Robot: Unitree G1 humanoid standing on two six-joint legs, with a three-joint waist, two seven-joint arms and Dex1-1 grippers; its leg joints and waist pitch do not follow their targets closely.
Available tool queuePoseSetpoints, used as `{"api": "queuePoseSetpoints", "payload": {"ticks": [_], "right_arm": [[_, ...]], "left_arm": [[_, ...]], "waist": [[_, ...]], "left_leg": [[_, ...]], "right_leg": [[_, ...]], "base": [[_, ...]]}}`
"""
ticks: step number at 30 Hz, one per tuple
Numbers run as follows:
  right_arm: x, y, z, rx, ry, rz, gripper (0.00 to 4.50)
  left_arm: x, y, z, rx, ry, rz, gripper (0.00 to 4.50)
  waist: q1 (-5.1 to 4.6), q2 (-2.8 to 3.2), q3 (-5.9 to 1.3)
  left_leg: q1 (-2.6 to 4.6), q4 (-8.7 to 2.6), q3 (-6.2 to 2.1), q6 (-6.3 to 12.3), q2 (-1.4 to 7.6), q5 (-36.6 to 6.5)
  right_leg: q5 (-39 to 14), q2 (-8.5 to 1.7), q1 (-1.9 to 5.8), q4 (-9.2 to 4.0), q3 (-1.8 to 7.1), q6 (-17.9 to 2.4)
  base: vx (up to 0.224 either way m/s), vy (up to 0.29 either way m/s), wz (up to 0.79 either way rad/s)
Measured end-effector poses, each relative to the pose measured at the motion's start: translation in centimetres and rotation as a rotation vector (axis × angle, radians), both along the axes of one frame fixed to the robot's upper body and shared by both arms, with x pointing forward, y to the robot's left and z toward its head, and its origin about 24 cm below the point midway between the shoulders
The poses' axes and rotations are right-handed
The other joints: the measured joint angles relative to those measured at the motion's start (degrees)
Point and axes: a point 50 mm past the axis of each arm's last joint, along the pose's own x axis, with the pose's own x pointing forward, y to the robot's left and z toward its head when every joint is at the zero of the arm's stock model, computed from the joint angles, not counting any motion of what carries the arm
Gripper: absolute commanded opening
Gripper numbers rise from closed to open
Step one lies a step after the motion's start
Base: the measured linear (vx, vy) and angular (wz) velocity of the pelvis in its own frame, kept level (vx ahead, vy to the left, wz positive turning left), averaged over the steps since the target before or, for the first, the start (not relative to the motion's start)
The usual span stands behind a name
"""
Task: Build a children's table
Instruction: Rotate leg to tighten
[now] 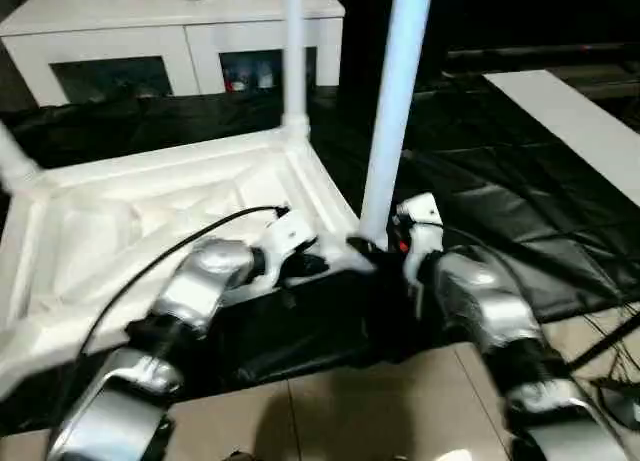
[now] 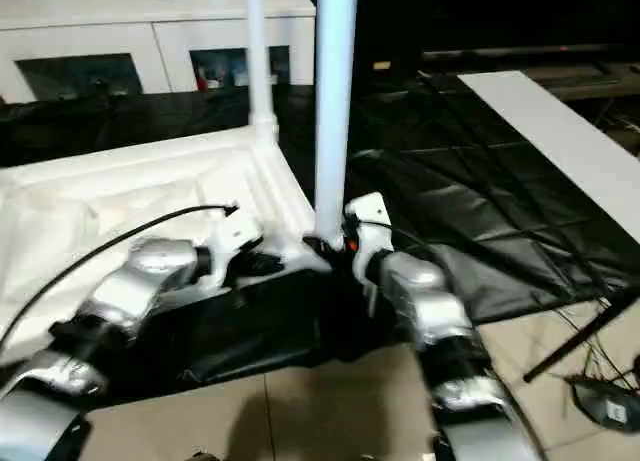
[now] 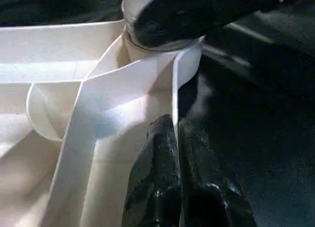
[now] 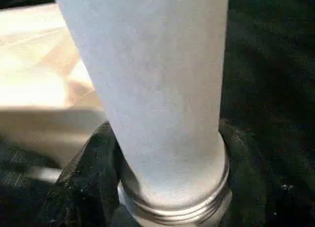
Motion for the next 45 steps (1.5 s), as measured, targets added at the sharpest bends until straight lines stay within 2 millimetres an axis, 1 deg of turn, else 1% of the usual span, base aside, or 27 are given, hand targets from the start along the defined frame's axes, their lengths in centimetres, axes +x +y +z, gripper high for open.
{"api": "queuePoseSetpoints", "payload": {"ticks": [3, 6, 8, 10, 12, 13, 14, 15, 16, 17, 18, 20, 21, 22, 25, 27, 30, 33, 35, 38, 43, 45], "right_arm": [[1.6, 1.3, 0.4, 0.013, 0.039, -0.239, 2.64], [2.4, 1.6, 0.7, 0.002, 0.060, -0.395, 2.64], [2.8, 1.7, 0.9, -0.012, 0.056, -0.458, 2.64], [2.9, 1.8, 1.0, -0.015, 0.042, -0.464, 2.64], [3.0, 1.9, 1.1, -0.011, 0.026, -0.454, 3.33], [3.0, 1.9, 1.1, -0.009, 0.017, -0.447, 3.33], [3.0, 2.1, 1.3, 0.000, 0.006, -0.426, 3.33], [2.9, 3.1, 1.7, 0.019, -0.022, -0.377, 3.45], [2.9, 3.7, 2.0, 0.026, -0.042, -0.341, 3.45], [2.8, 3.9, 2.5, 0.028, -0.080, -0.296, 3.75], [2.8, 3.6, 2.9, 0.024, -0.107, -0.264, 3.75], [2.7, 2.6, 3.8, 0.012, -0.160, -0.164, 3.75], [2.4, 1.6, 4.2, -0.004, -0.183, -0.089, 3.75], [1.9, 0.7, 4.1, -0.024, -0.188, -0.032, 3.75], [0.8, -0.9, 3.5, -0.050, -0.166, 0.072, 3.75], [-0.1, -1.6, 3.3, -0.077, -0.170, 0.161, 3.75], [-1.5, -4.1, 3.2, -0.151, -0.159, 0.308, 3.75], [-2.4, -5.3, 3.0, -0.180, -0.126, 0.368, 3.75], [-2.5, -5.5, 3.0, -0.188, -0.118, 0.381, 3.75], [-2.6, -5.3, 2.8, -0.200, -0.110, 0.401, 3.75], [-2.8, -4.6, 2.2, -0.223, -0.091, 0.450, 3.75], [-2.6, -4.1, 1.8, -0.215, -0.070, 0.473, 3.75]], "left_arm": [[1.0, -2.5, -0.1, 0.005, -0.024, 0.115, 0.00], [1.3, -4.3, -0.2, 0.004, -0.046, 0.188, 0.00], [1.4, -5.2, -0.1, -0.003, -0.054, 0.213, 0.00], [1.5, -5.3, 0.0, -0.006, -0.056, 0.218, 0.00], [1.6, -5.2, 0.1, -0.014, -0.060, 0.220, 0.00], [1.6, -5.2, 0.2, -0.020, -0.059, 0.219, 0.00], [1.7, -4.9, 0.3, -0.023, -0.060, 0.230, 0.00], [2.1, -4.1, 0.5, -0.024, -0.063, 0.256, 0.00], [2.3, -3.5, 0.5, -0.022, -0.063, 0.272, 0.00], [2.4, -2.9, 0.6, -0.023, -0.055, 0.274, 0.00], [2.5, -2.5, 0.6, -0.022, -0.046, 0.268, 0.00], [2.3, -2.0, 0.8, -0.029, -0.015, 0.230, 0.00], [2.0, -1.8, 0.8, -0.031, 0.008, 0.188, 0.00], [1.7, -1.4, 0.6, -0.031, 0.030, 0.156, 0.00], [1.4, -0.5, 0.7, -0.025, 0.059, 0.108, 0.00], [1.2, -0.3, 0.7, -0.011, 0.075, 0.069, 0.00], [0.6, 0.7, 0.8, 0.020, 0.100, -0.014, 0.00], [0.3, 1.8, 0.9, 0.042, 0.117, -0.053, 0.00], [0.1, 2.2, 1.0, 0.051, 0.126, -0.067, 0.00], [-0.2, 2.1, 1.1, 0.066, 0.128, -0.098, 0.00], [-0.7, 2.0, 1.2, 0.070, 0.137, -0.141, 0.00], [-1.2, 2.4, 1.4, 0.077, 0.142, -0.152, 0.00]], "waist": [[-0.19, 0.00, 0.02], [-0.18, 0.01, 0.02], [-0.15, 0.04, 0.00], [-0.04, 0.09, -0.02], [0.04, 0.20, 0.01], [0.08, 0.31, 0.01], [0.02, 0.36, 0.00], [-0.48, 0.36, 0.00], [-0.78, 0.32, 0.02], [-0.99, 0.29, 0.03], [-0.90, 0.29, 0.03], [-0.29, 0.30, 0.03], [-0.06, 0.29, 0.03], [0.12, 0.27, 0.02], [0.13, 0.27, 0.02], [0.26, 0.28, 0.02], [0.36, 0.27, 0.02], [0.08, 0.27, 0.02], [-0.07, 0.27, 0.02], [-0.05, 0.20, 0.02], [0.32, 0.03, 0.05], [0.26, -0.27, 0.05]], "left_leg": [[-0.04, 0.05, 0.02, 0.00, -0.14, 0.00], [-0.14, 0.05, 0.03, 0.01, -0.22, 0.00], [-0.20, 0.01, 0.03, 0.03, -0.25, -0.02], [-0.20, -0.01, 0.02, 0.05, -0.25, -0.02], [-0.26, -0.14, 0.02, 0.05, -0.24, -0.02], [-0.29, -0.21, 0.02, 0.05, -0.24, -0.02], [-0.33, -0.27, 0.03, 0.05, -0.24, -0.02], [-0.38, -0.26, 0.05, 0.05, -0.15, -0.01], [-0.44, -0.22, -0.02, 0.05, -0.12, -0.01], [-0.46, -0.23, -0.09, 0.05, -0.05, -0.02], [-0.43, -0.25, -0.09, 0.04, 0.00, -0.02], [-0.40, -0.29, -0.04, 0.06, 0.03, -0.04], [-0.40, -0.30, -0.02, 0.11, 0.03, -0.07], [-0.36, -0.30, -0.01, 0.17, 0.03, -0.10], [-0.33, -0.23, 0.07, 0.21, 0.02, -0.13], [-0.30, -0.19, 0.06, 0.19, 0.02, -0.13], [-0.15, -0.15, 0.08, 0.19, 0.01, -0.13], [-0.09, -0.15, 0.07, 0.19, 0.00, -0.13], [-0.08, -0.15, 0.07, 0.18, 0.00, -0.12], [-0.09, -0.15, 0.06, 0.18, 0.00, -0.12], [-0.22, -0.14, 0.09, 0.19, -0.02, -0.12], [-0.22, -0.15, 0.08, 0.19, 0.00, -0.12]], "right_leg": [[0.00, 0.00, -0.05, -0.01, 0.25, 0.00], [0.01, 0.00, -0.06, -0.09, 0.38, -0.01], [0.07, 0.00, -0.09, -0.10, 0.40, -0.07], [0.36, 0.00, -0.09, -0.06, 0.39, -0.10], [0.45, 0.00, -0.15, -0.05, 0.37, 0.04], [0.43, 0.00, -0.20, -0.05, 0.37, 0.07], [0.42, 0.02, -0.29, -0.04, 0.37, 0.08], [0.42, 0.11, -0.49, 0.05, 0.40, 0.08], [0.46, 0.12, -0.62, 0.10, 0.30, 0.10], [0.46, 0.12, -0.65, 0.08, 0.10, 0.11], [0.45, 0.13, -0.66, 0.08, 0.06, 0.12], [0.41, 0.13, -0.63, 0.05, 0.03, 0.12], [0.39, 0.13, -0.62, -0.01, 0.03, 0.10], [0.39, 0.13, -0.53, -0.06, 0.03, 0.09], [0.39, 0.11, -0.52, -0.03, 0.10, 0.06], [0.40, 0.10, -0.46, -0.02, 0.10, 0.05], [0.39, 0.10, -0.23, -0.04, 0.17, 0.06], [0.38, 0.10, -0.16, -0.05, 0.20, 0.08], [0.38, 0.10, -0.16, -0.05, 0.21, 0.08], [0.37, 0.10, -0.16, -0.05, 0.21, 0.09], [0.35, 0.08, -0.17, -0.05, 0.27, 0.12], [0.29, 0.09, -0.18, -0.03, 0.25, 0.20]], "base": [[0.000, 0.000, 0.00], [0.000, 0.000, 0.00], [0.000, 0.000, 0.00], [0.000, 0.000, 0.00], [0.000, 0.000, 0.00], [0.000, 0.000, 0.00], [0.000, 0.000, 0.00], [0.000, 0.000, 0.00], [0.000, 0.000, 0.00], [0.000, 0.000, 0.00], [0.000, 0.000, 0.00], [0.000, 0.000, 0.00], [0.000, 0.000, 0.00], [0.000, 0.000, 0.00], [0.000, 0.000, 0.00], [0.000, 0.000, 0.00], [0.000, 0.000, 0.00], [0.000, 0.000, 0.00], [0.000, 0.000, 0.00], [0.000, 0.000, 0.00], [0.000, 0.000, 0.00], [0.000, 0.000, 0.00]]}}
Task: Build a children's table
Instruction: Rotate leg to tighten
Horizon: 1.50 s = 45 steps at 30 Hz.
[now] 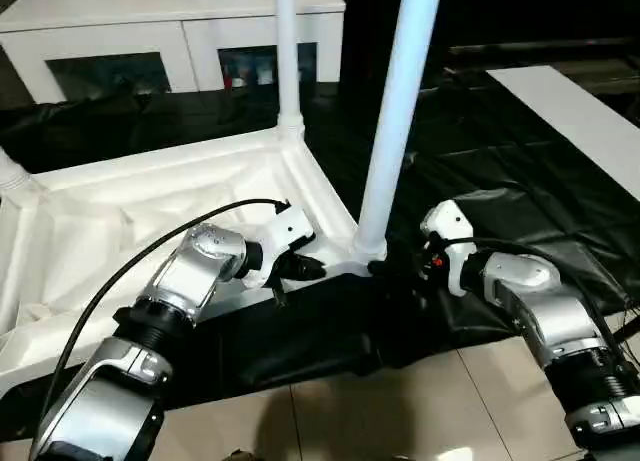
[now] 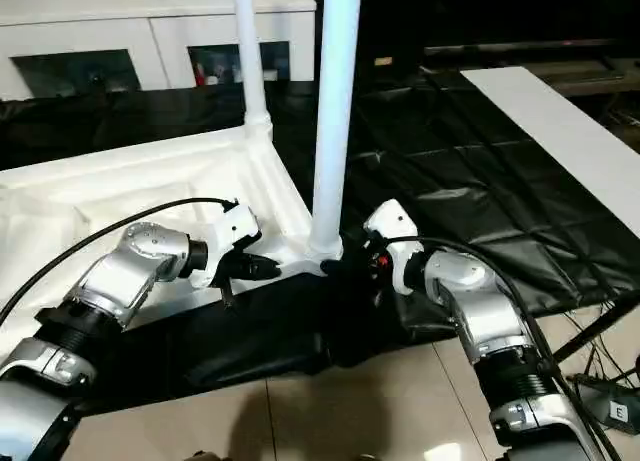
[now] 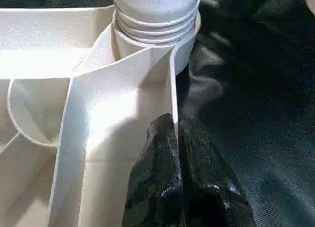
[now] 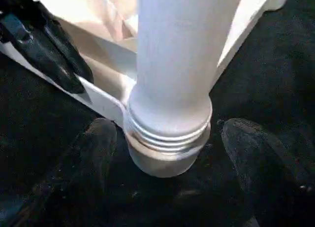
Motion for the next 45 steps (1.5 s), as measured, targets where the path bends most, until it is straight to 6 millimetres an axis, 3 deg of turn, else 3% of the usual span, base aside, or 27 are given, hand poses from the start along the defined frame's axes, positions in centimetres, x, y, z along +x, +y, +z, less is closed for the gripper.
{"api": "queuePoseSetpoints", "payload": {"ticks": [3, 11, 12, 23, 32, 38, 45], "right_arm": [[0.2, 0.2, -0.6, 0.000, 0.023, 0.004, 3.75], [0.6, 1.2, -0.8, 0.081, 0.058, 0.011, 3.75], [0.5, 1.3, -0.8, 0.097, 0.064, 0.015, 3.47], [0.5, 1.2, -1.0, 0.129, 0.090, 0.044, 2.71], [0.6, 1.6, -1.3, 0.156, 0.070, 0.027, 2.68], [1.5, 2.9, -2.3, 0.199, 0.004, -0.244, 2.67], [3.6, 5.9, -2.3, 0.171, -0.018, -0.656, 2.67]], "left_arm": [[-0.3, 0.0, 0.1, 0.000, 0.004, -0.016, 0.00], [-0.7, 0.3, 0.2, 0.006, 0.009, -0.017, 0.00], [-0.7, 0.4, 0.2, 0.007, 0.011, -0.016, 0.00], [-0.8, 0.4, 0.3, 0.012, 0.017, -0.013, 0.00], [-0.9, 0.3, 0.1, 0.001, 0.009, 0.001, 0.00], [-0.2, -1.5, -0.8, -0.073, -0.060, 0.185, 0.00], [1.5, -5.5, -1.4, -0.100, -0.147, 0.389, 0.00]], "waist": [[0.05, -0.38, 0.14], [0.11, -0.56, 0.13], [0.09, -0.56, 0.13], [0.08, -0.57, 0.14], [-0.14, -0.58, 0.13], [-0.42, -0.63, 0.12], [-0.59, -0.52, 0.05]], "left_leg": [[-0.05, -0.02, 0.00, 0.00, 0.01, 0.00], [-0.04, -0.01, 0.02, 0.00, 0.00, 0.00], [-0.04, -0.01, 0.02, 0.00, 0.00, 0.00], [-0.02, -0.01, 0.02, 0.00, 0.00, 0.00], [0.01, -0.01, 0.03, 0.00, 0.00, 0.00], [0.08, 0.15, 0.03, -0.01, -0.03, 0.01], [0.10, 0.20, 0.03, -0.01, -0.14, 0.01]], "right_leg": [[-0.03, 0.00, -0.05, 0.00, -0.01, 0.00], [-0.02, 0.00, -0.04, 0.01, 0.01, 0.00], [-0.02, 0.00, -0.05, 0.01, 0.02, 0.00], [-0.02, 0.00, -0.04, 0.01, 0.01, -0.01], [-0.01, 0.00, -0.04, 0.05, 0.03, -0.01], [0.00, -0.01, 0.00, 0.11, 0.12, -0.03], [-0.15, -0.03, -0.01, 0.03, 0.30, 0.22]], "base": [[0.000, 0.000, 0.00], [0.000, 0.000, 0.00], [0.000, 0.000, 0.00], [0.000, 0.000, 0.00], [0.000, 0.000, 0.00], [0.000, 0.000, 0.00], [0.000, 0.000, 0.00]]}}
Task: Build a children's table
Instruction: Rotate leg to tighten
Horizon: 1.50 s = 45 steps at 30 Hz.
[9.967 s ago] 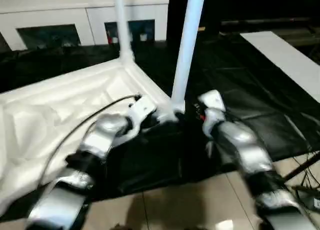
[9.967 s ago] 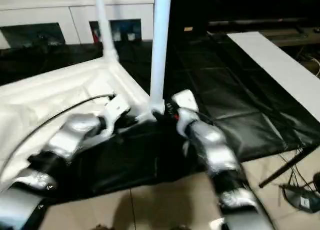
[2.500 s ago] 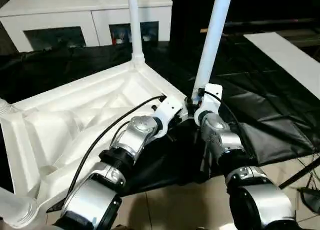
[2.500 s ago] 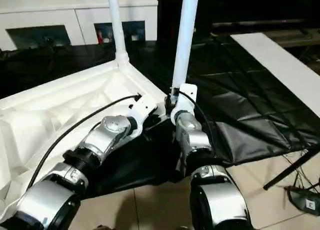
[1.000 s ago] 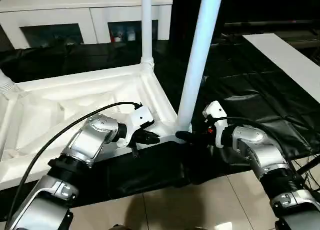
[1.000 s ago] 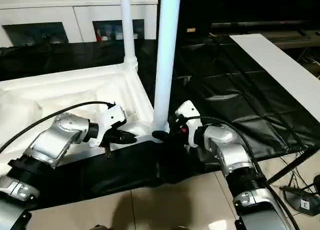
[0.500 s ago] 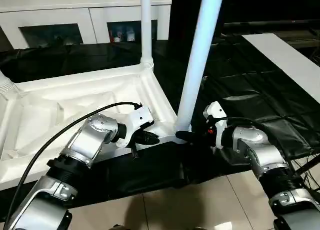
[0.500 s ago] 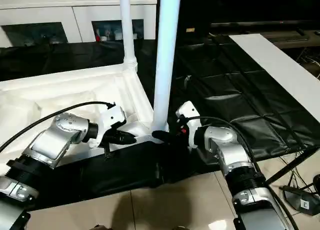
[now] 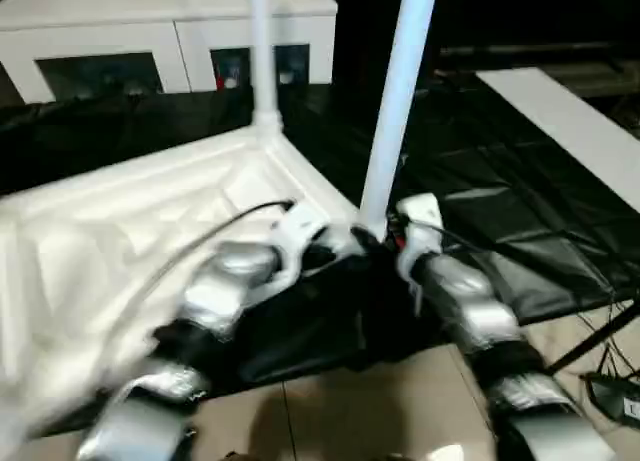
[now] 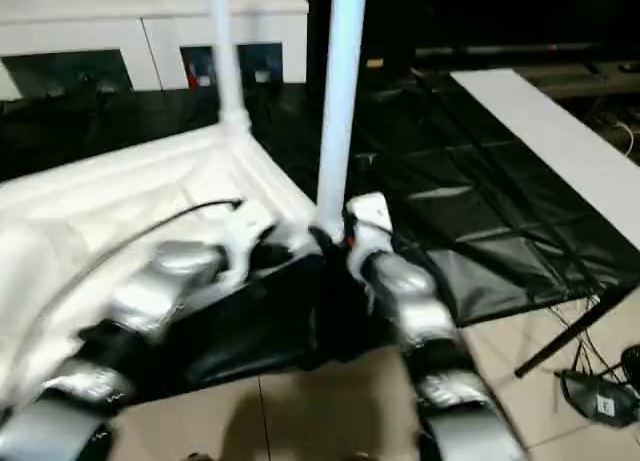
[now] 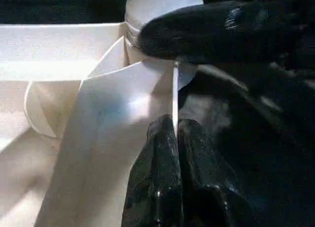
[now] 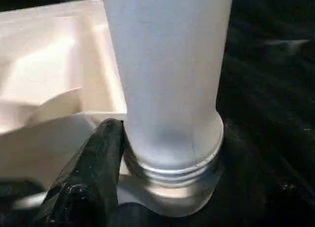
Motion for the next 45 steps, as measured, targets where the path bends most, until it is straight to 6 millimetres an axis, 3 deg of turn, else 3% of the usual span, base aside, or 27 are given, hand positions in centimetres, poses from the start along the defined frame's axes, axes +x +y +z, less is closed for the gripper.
{"api": "queuePoseSetpoints", "payload": {"ticks": [9, 12, 14, 15, 17, 20, 23, 26, 30, 36, 40, 45], "right_arm": [[0.6, 0.5, 0.2, -0.079, -0.007, -0.067, 2.67], [0.3, 0.3, 0.2, -0.050, -0.025, -0.072, 3.39], [-0.3, 2.3, 1.1, 0.020, -0.095, 0.035, 3.48], [-0.4, 2.6, 1.7, 0.033, -0.122, 0.072, 3.71], [-0.6, 2.9, 2.5, 0.046, -0.155, 0.123, 3.79], [-1.1, 0.9, 3.1, 0.015, -0.172, 0.215, 3.79], [-2.4, -2.6, 2.2, -0.069, -0.121, 0.321, 3.79], [-3.5, -4.3, 1.4, -0.113, -0.069, 0.403, 3.79], [-4.6, -4.5, 1.6, -0.156, -0.059, 0.533, 3.79], [-4.7, -5.5, 2.0, -0.163, -0.042, 0.538, 3.79], [-4.4, -5.3, 2.6, -0.149, -0.060, 0.568, 3.79], [-4.0, -5.2, 3.0, -0.151, -0.051, 0.614, 3.79]], "left_arm": [[0.6, -1.2, -0.4, 0.009, -0.038, 0.035, 0.00], [0.7, -1.2, -0.3, 0.006, -0.047, 0.033, 0.00], [1.2, 0.2, -0.1, 0.017, -0.056, 0.082, 0.00], [1.3, 0.3, -0.1, 0.019, -0.059, 0.086, 0.00], [1.3, 0.2, 0.0, 0.020, -0.063, 0.080, 0.00], [1.1, 0.3, 0.2, 0.016, -0.062, 0.036, 0.00], [0.8, 2.2, 0.3, 0.021, -0.057, -0.021, 0.00], [0.6, 3.6, 0.6, 0.033, -0.048, -0.079, 0.00], [0.1, 4.2, 0.8, 0.045, -0.028, -0.165, 0.00], [-1.6, 5.5, 1.0, 0.022, 0.050, -0.331, 0.00], [-2.4, 5.2, 1.0, 0.017, 0.095, -0.413, 0.00], [-2.6, 5.1, 1.0, 0.025, 0.106, -0.440, 0.00]], "waist": [[0.51, 0.52, -0.22], [0.59, 0.58, -0.23], [-0.27, 0.53, -0.20], [-0.34, 0.49, -0.17], [0.00, 0.48, -0.18], [0.55, 0.43, -0.18], [0.72, 0.40, -0.16], [0.48, 0.37, -0.14], [0.51, 0.28, -0.08], [0.70, 0.07, 0.05], [1.64, 0.07, 0.05], [1.68, 0.04, 0.07]], "left_leg": [[-0.12, -0.06, 0.00, 0.01, -0.19, 0.00], [-0.14, -0.18, -0.01, 0.01, -0.21, 0.00], [-0.15, -0.20, -0.07, 0.01, -0.19, 0.00], [-0.40, -0.20, -0.34, 0.01, -0.22, 0.00], [-0.21, -0.27, -0.63, 0.00, -0.21, 0.00], [-0.23, -0.34, -0.44, 0.01, -0.23, 0.00], [-0.19, -0.51, -0.31, 0.04, -0.20, -0.03], [-0.26, -0.60, -0.25, 0.04, -0.01, -0.02], [-0.29, -0.61, -0.17, 0.03, 0.05, -0.03], [-0.28, -0.57, -0.10, 0.02, 0.04, -0.03], [-0.27, -0.49, 0.02, 0.02, 0.06, -0.02], [-0.24, -0.41, 0.11, 0.03, 0.04, -0.02]], "right_leg": [[-0.04, -0.15, 0.03, -0.03, 0.06, 0.08], [-0.06, -0.15, 0.03, -0.10, 0.07, 0.11], [-0.03, -0.10, -0.19, -0.10, 0.04, 0.16], [0.00, -0.11, -0.24, -0.19, -0.14, 0.21], [0.04, -0.02, -0.16, -0.43, -0.32, 0.21], [0.31, -0.03, -0.12, -0.47, -0.15, 0.02], [0.37, -0.02, -0.12, -0.47, -0.09, -0.04], [0.35, 0.11, -0.27, -0.47, -0.17, -0.01], [0.33, 0.12, -0.33, -0.50, -0.19, 0.01], [0.35, 0.09, -0.31, -0.50, -0.15, -0.02], [0.35, 0.04, -0.17, -0.49, -0.09, -0.02], [0.35, 0.00, -0.05, -0.49, 0.04, -0.02]], "base": [[0.000, 0.000, 0.00], [0.000, 0.000, 0.00], [0.000, 0.000, 0.00], [-0.009, 0.004, -0.22], [0.000, 0.000, 0.00], [0.000, 0.000, 0.00], [0.000, 0.000, 0.00], [0.000, 0.000, 0.00], [0.000, 0.000, 0.00], [0.000, 0.000, 0.00], [0.000, 0.000, 0.00], [0.000, 0.000, 0.00]]}}
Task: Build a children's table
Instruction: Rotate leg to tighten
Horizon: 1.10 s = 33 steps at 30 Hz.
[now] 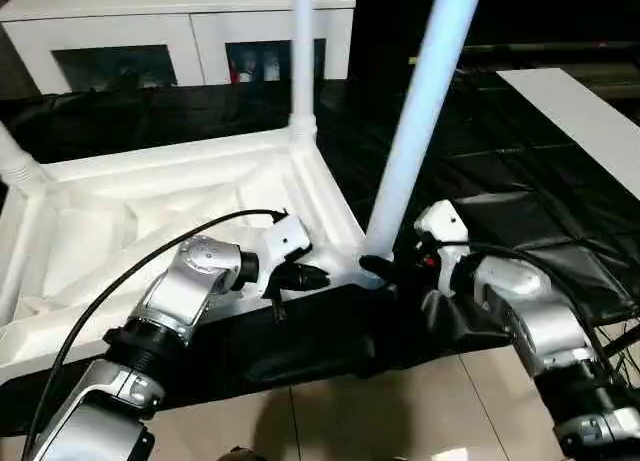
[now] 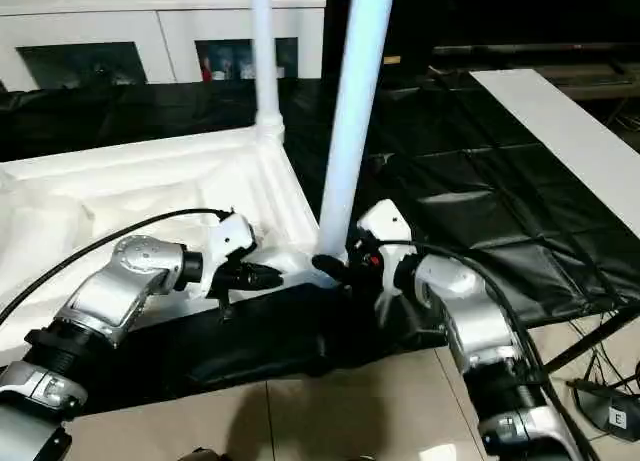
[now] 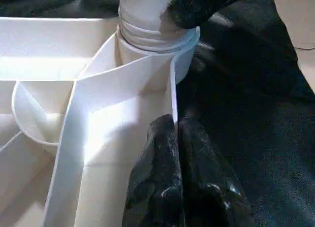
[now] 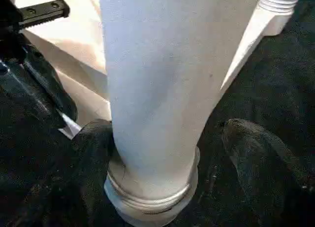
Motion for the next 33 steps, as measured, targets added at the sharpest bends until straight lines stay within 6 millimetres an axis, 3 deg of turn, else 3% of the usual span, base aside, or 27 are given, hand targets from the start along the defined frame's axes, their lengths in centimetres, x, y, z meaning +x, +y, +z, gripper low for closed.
{"api": "queuePoseSetpoints", "payload": {"ticks": [13, 24, 29, 33], "right_arm": [[0.5, 0.0, -1.0, 0.016, 0.090, 0.058, 3.79], [0.6, 0.3, -1.2, 0.037, 0.122, 0.090, 2.78], [0.7, 0.3, -1.3, 0.037, 0.119, 0.088, 2.67], [1.2, 1.1, -2.0, 0.068, 0.112, -0.012, 2.66]], "left_arm": [[-0.1, 0.2, 0.2, 0.009, 0.006, -0.002, 0.00], [-0.1, 0.3, 0.1, 0.016, 0.012, 0.000, 0.00], [-0.1, 0.2, 0.1, 0.021, 0.010, -0.004, 0.00], [0.3, -0.2, -0.2, 0.028, -0.021, 0.048, 0.00]], "waist": [[0.00, -0.04, -0.01], [-0.17, -0.06, -0.02], [-0.16, -0.10, -0.05], [-0.55, -0.16, -0.09]], "left_leg": [[0.04, 0.06, -0.02, 0.01, 0.02, 0.01], [0.12, 0.13, -0.02, 0.01, 0.03, 0.01], [0.14, 0.13, -0.03, 0.01, 0.04, 0.01], [0.47, 0.16, -0.04, 0.00, 0.04, 0.01]], "right_leg": [[0.00, 0.01, 0.01, 0.09, -0.03, 0.00], [0.01, 0.01, 0.09, 0.14, -0.04, -0.01], [0.00, 0.01, 0.12, 0.14, -0.05, -0.01], [0.04, 0.01, 0.39, 0.14, -0.04, -0.07]], "base": [[0.000, 0.000, 0.00], [0.000, 0.000, 0.00], [0.000, 0.000, 0.00], [0.000, 0.000, 0.00]]}}
